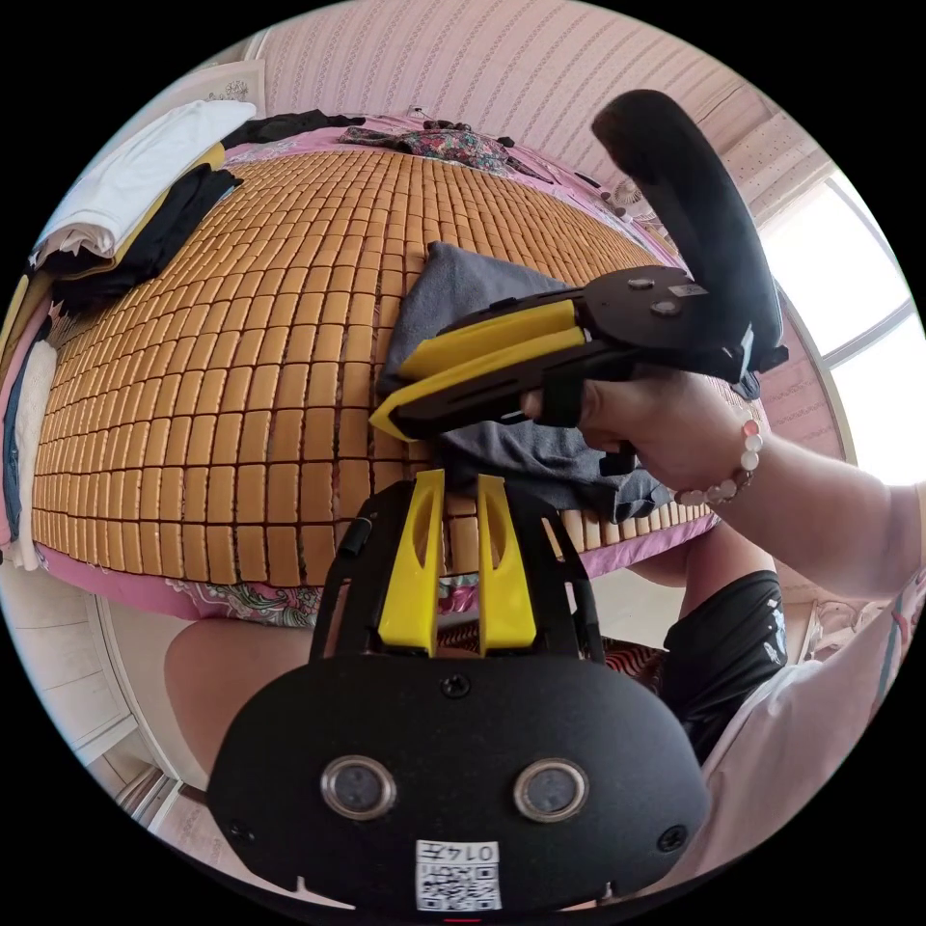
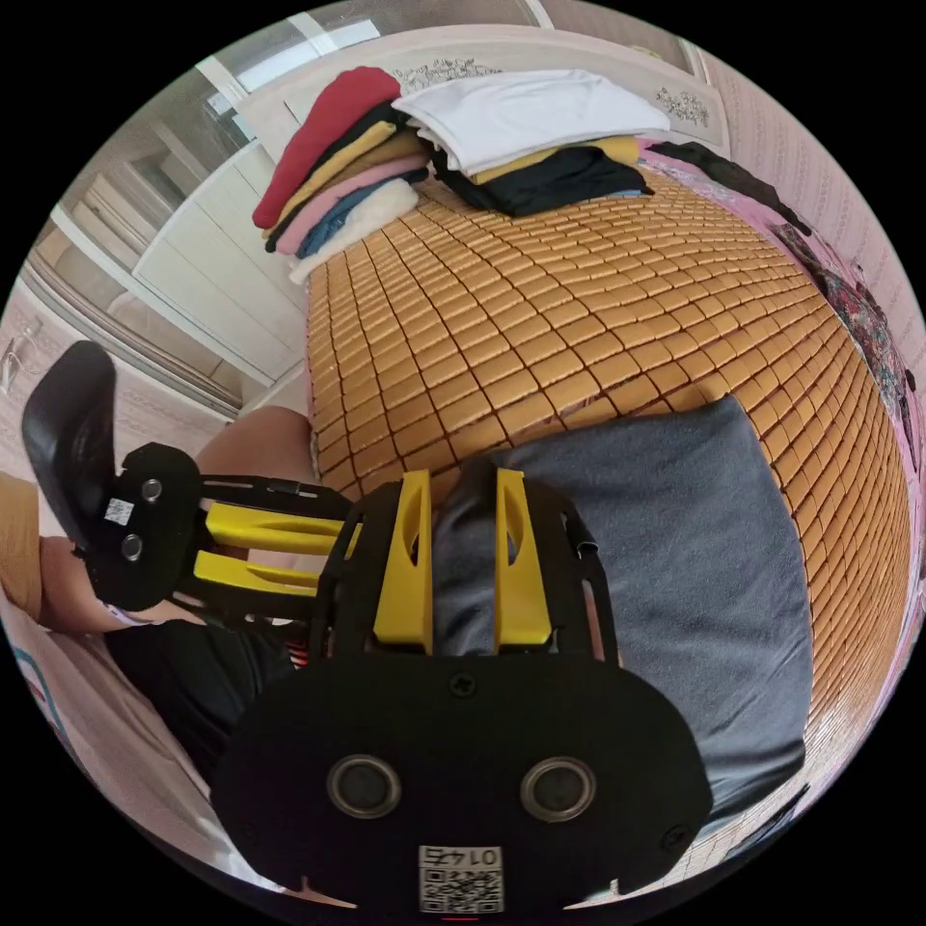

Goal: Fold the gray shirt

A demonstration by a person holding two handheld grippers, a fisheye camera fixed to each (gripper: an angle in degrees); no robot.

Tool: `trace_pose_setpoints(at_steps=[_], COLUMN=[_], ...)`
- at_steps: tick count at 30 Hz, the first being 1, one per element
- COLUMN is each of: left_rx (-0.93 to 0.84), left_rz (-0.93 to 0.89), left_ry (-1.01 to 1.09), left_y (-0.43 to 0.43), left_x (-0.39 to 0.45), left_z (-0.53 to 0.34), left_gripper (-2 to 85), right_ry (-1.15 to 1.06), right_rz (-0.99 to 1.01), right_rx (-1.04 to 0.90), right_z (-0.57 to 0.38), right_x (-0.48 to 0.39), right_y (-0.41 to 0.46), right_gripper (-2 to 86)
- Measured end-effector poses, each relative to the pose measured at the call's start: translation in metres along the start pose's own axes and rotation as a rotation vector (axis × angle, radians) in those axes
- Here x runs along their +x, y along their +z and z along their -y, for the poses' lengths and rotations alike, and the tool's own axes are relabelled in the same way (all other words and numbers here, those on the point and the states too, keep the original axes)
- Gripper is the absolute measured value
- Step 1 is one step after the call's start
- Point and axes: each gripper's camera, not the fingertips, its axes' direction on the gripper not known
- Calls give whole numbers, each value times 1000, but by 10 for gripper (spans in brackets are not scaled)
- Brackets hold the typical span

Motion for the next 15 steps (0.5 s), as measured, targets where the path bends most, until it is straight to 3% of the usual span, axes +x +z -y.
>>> trace_pose_setpoints(at_steps=[2, 6, 15], left_rx=[10, 25, 193], left_rz=[2, -16, 20], left_ry=[0, -1, 122], left_y=[2, -3, -48], left_x=[-3, -6, 2], left_z=[-6, -11, 4], left_gripper=[43, 49, 65], right_ry=[40, 119, 168], right_rz=[-73, 74, 124], right_rx=[60, 122, 195], right_z=[-5, -27, -68], right_x=[6, 35, 54], right_y=[-10, -47, -107], right_gripper=[39, 11, 7])
